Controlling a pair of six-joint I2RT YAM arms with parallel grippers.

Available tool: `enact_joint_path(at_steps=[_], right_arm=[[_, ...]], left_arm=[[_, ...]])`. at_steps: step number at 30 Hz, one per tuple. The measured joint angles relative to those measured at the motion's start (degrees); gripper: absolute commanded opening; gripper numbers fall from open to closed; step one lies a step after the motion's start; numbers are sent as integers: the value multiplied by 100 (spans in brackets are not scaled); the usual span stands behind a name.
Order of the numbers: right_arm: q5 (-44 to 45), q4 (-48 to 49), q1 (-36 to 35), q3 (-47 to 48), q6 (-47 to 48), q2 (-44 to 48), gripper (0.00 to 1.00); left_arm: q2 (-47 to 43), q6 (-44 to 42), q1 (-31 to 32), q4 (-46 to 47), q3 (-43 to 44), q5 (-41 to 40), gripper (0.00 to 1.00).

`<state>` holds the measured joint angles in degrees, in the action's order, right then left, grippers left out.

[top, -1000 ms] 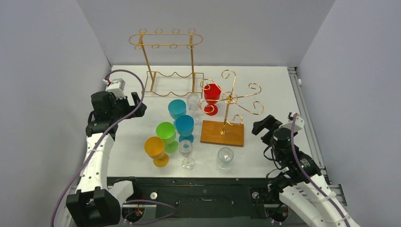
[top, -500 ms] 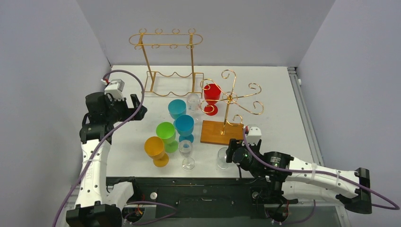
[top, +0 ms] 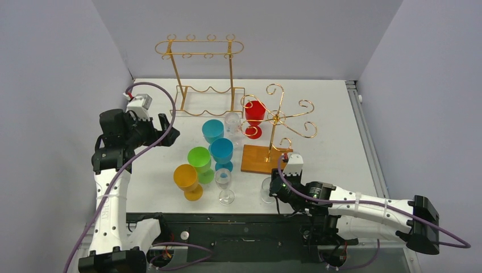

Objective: Place the wine glass upside down on the wine glass rack
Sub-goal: Pick up the wine glass at the center of the board, then turn the wine glass upside down at the wine rack.

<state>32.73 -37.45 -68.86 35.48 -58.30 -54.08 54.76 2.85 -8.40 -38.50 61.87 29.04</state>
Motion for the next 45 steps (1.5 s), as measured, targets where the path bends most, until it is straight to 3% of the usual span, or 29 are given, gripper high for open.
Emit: enact_joint_path(at_steps=[5, 10, 16, 21, 28, 32, 38, 45], right_arm=[[-120, 297, 70, -140, 85, -168, 32], [-149, 629, 90, -310, 101, -118, 0], [-125, 588, 96, -468, 127, 192, 0], [-57, 103, 94, -448, 393, 1233, 0], [-61, -520, -190, 400, 986, 2197, 0], [52, -614, -883, 1307, 1325, 1886, 0], [833, -573, -2109, 2920, 1849, 538, 0], [1340, -348, -2382, 4002, 2588, -605, 0]], left_arm=[[-94, -81, 52, -127, 2, 131, 100], [-179, -157, 118, -254, 31, 299, 100], [-184, -199, 365, -431, 219, 540, 100], [-240, -297, 920, -522, 407, 640, 100], [-184, -337, 1851, -726, 789, 654, 99], [-127, -330, 2216, -920, 1078, 629, 98], [-146, -190, 2387, -1276, 1303, 758, 97], [-496, -33, 2402, -1622, 1303, 1056, 97]])
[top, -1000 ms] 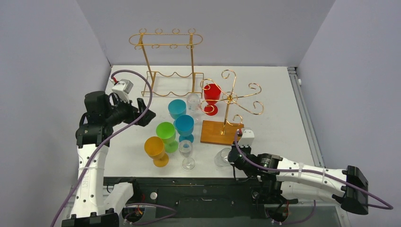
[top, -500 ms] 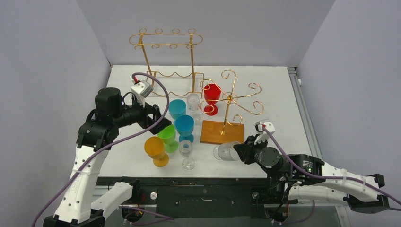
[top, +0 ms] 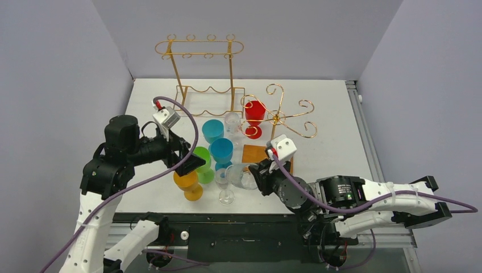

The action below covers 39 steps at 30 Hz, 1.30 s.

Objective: Place the wine glass upside down on the wine glass rack
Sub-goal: Turn the wine glass upside down at the wine rack.

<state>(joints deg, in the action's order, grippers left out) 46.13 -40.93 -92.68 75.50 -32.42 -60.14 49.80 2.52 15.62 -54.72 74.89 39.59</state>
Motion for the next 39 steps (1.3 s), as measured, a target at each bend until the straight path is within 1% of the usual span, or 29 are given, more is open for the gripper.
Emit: enact_joint_path(at_steps=[4, 5, 9, 13, 14, 17, 24, 26, 28, 32, 33, 34, 35, 39], right_arm=[[199, 284, 2, 177, 452, -133, 0], [229, 363, 4, 234, 555, -175, 0], [192, 804, 136, 437, 870, -400, 0], [-129, 1187, 413, 511, 997, -570, 0], [-214, 1259, 470, 520, 1027, -605, 0], [-435, 1443, 590, 542, 1084, -697, 0], [-857, 1775, 610, 575, 1123, -787, 0], [-920, 1843, 614, 588, 1126, -802, 0], [-933, 1867, 614, 605, 1182, -828, 0], [-918, 1954, 688, 605, 1270, -890, 0], [-898, 1989, 704, 605, 1298, -914, 0], [-872, 2024, 719, 605, 1338, -944, 0], [-833, 2068, 721, 605, 1386, -968, 0], [-728, 2208, 728, 605, 1558, -1003, 0]], left_arm=[[-282, 186, 0, -39, 0, 319, 100], [-323, 225, 4, -39, 0, 407, 97], [-337, 323, 4, -37, -7, 713, 85], [-216, 367, 4, -28, -9, 949, 65], [-181, 385, 4, -24, -9, 1001, 62], [-101, 407, 7, 28, -13, 1093, 61], [20, 452, 4, 170, -72, 1169, 61], [37, 474, 7, 216, -96, 1187, 59], [70, 507, 4, 256, -116, 1231, 53], [142, 601, 4, 354, -131, 1329, 35], [157, 610, 4, 382, -131, 1353, 34], [170, 616, 4, 400, -131, 1377, 33], [184, 612, 4, 411, -131, 1397, 35], [273, 616, 4, 411, -131, 1464, 61]])
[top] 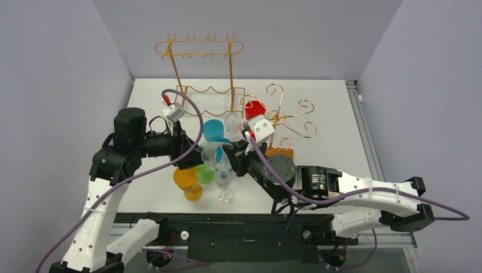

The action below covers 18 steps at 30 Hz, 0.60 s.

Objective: Place the wine glass upside down on the wine glass rack
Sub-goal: Turn the wine glass upside down at the wine rack.

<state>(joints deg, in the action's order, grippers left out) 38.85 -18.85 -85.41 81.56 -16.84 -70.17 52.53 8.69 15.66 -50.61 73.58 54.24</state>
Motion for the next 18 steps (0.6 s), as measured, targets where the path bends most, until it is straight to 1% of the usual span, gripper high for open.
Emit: enact_joint_path(at_steps=[2, 4, 6, 8, 12, 16, 18], right_arm=[[28, 153, 2, 22, 72, 0, 0], [33, 254, 2, 52, 136, -2, 0], [37, 293, 2, 74, 188, 0, 0], [39, 297, 7, 74, 225, 0, 0], [35, 297, 24, 74, 251, 4, 0], [15, 306, 26, 74, 240, 0, 0], [-31, 334, 26, 74, 225, -7, 0]], left_arm=[[39, -17, -9, -20, -2, 4, 70], [79, -50, -11, -48, -2, -9, 76], [87, -66, -11, -98, -2, -9, 78], [79, -92, -11, -138, -2, -44, 77], [33, -92, -11, -133, -4, -55, 68], [-26, -4, -9, -13, -7, 17, 52], [-20, 50, -4, 76, -7, 74, 49]])
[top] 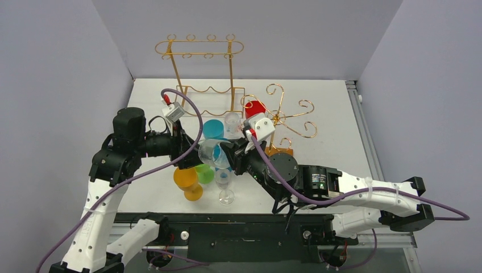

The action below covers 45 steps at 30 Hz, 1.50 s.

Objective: Place the wine glass upside down on the wine glass rack
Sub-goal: Turn the wine glass upside down at the wine rack.

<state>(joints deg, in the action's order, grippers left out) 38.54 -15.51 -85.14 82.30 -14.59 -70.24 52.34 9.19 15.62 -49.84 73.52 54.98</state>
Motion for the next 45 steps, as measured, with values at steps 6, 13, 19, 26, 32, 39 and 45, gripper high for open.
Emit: enact_joint_path(at_steps=[6, 13, 19, 26, 32, 39, 45], right_arm=[[-63, 280, 44, 0, -85, -85, 0], [59, 413, 90, 2, -17, -157, 0], [31, 380, 118, 2, -20, -166, 28], [-988, 323, 601, -101, -824, 72, 54], [-1801, -101, 955, -149, -1261, 391, 65], [-3080, -1268, 1320, 592, -1217, 420, 77], [-4391, -2118, 1773, 1445, -984, 380, 79]], left_arm=[[35, 197, 4, 219, -66, 127, 25], [85, 369, -33, 376, -229, 190, 0], [122, 240, -33, 341, -192, 96, 0], [94, -632, 0, 581, 203, -417, 0], [-173, -1582, 2, 1027, 337, -828, 0], [-87, -3139, 4, 957, 723, -1095, 0], [-127, -4478, 4, 929, 828, -1311, 0]])
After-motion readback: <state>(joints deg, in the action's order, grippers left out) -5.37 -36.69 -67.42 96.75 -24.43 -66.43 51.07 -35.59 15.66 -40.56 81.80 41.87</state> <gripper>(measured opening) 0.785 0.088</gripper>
